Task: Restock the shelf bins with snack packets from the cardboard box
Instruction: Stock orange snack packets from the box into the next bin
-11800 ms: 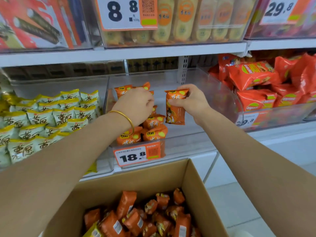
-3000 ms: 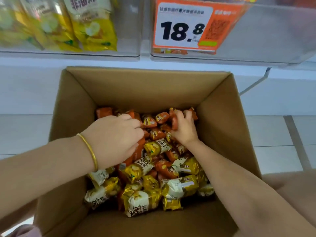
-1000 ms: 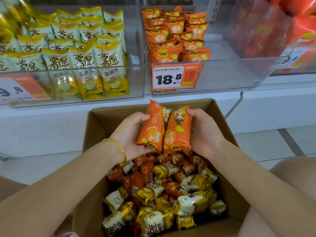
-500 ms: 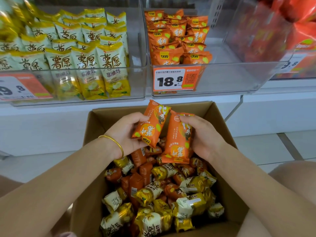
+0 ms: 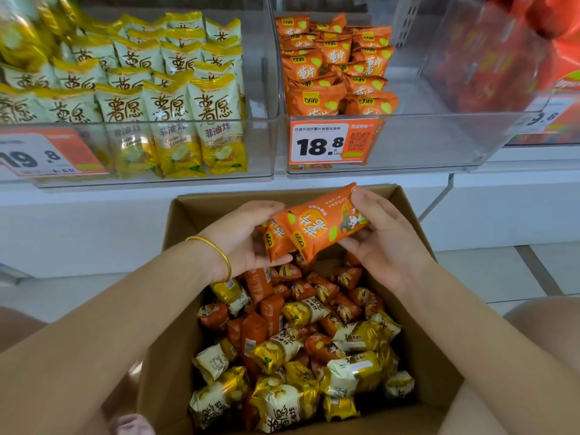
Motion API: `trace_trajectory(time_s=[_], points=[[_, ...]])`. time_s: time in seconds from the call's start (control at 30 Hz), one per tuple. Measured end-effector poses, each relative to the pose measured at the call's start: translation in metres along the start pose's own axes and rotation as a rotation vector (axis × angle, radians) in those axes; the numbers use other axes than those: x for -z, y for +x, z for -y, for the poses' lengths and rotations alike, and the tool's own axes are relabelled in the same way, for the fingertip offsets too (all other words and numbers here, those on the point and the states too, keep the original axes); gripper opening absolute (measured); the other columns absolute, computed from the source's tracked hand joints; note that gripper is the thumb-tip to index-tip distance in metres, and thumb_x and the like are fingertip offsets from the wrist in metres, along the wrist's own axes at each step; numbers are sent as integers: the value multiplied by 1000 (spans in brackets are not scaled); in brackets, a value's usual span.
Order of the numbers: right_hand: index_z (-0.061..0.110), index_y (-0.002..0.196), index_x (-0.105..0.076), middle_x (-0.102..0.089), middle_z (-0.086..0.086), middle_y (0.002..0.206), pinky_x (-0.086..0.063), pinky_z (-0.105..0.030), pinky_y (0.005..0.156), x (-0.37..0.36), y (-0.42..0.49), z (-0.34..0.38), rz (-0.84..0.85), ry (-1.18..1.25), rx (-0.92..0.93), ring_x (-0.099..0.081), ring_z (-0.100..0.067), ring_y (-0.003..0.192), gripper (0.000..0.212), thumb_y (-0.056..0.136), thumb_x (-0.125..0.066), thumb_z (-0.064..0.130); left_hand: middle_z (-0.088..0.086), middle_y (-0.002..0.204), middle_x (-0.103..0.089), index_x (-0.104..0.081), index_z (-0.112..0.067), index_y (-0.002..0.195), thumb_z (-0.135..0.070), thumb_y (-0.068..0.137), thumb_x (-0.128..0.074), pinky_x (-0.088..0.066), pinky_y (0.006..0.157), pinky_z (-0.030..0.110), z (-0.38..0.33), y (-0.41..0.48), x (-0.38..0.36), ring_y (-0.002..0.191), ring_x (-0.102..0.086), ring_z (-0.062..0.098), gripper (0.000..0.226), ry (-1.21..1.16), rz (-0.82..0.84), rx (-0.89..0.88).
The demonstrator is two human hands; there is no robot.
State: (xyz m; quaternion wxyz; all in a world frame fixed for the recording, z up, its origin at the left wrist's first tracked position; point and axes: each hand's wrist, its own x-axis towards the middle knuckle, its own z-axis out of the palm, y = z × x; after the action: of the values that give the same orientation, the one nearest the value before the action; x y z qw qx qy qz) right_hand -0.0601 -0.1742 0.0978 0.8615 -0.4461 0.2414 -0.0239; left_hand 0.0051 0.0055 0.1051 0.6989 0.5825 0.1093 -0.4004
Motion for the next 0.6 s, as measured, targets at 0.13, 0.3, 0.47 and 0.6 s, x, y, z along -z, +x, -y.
trace_trajectory(time_s=[0.13, 0.3, 0.47, 0.6], points=[[14, 104, -60, -66, -8, 103, -58, -35, 76, 3, 0, -9, -89, -110, 2, -64, -21, 102, 20, 89, -64, 26, 12, 118, -59, -56, -20, 119, -50, 69, -64, -58, 76, 44, -2, -8, -3, 104, -63, 32, 58, 73, 112, 0], [6, 108, -56, -65, -13, 108, -58, -32, 75, 1, -4, -23, -44, -188, 12, -66, -21, 100, 28, 94, -56, 30, 3, 119, -51, -54, -24, 115, -35, 52, -76, -57, 81, 42, 6, -16, -15, 105, -60, 24, 68, 311, 139, -146], [20, 118, -55, -61, 7, 114, -50, -19, 83, 8, -6, 15, 84, -812, 132, -59, -4, 107, 37, 85, -68, 32, 3, 116, -55, -53, -25, 113, -30, 55, -77, -58, 74, 29, -1, -18, -4, 99, -64, 18, 63, 455, 194, -178], [41, 130, -41, -41, 26, 132, -33, -11, 97, 4, -22, 52, 469, -1306, 238, -36, 14, 122, 73, 70, -81, 36, 3, 117, -56, -56, -32, 109, -31, 56, -86, -56, 76, 28, -7, -28, 1, 99, -65, 18, 61, 615, 345, -170]])
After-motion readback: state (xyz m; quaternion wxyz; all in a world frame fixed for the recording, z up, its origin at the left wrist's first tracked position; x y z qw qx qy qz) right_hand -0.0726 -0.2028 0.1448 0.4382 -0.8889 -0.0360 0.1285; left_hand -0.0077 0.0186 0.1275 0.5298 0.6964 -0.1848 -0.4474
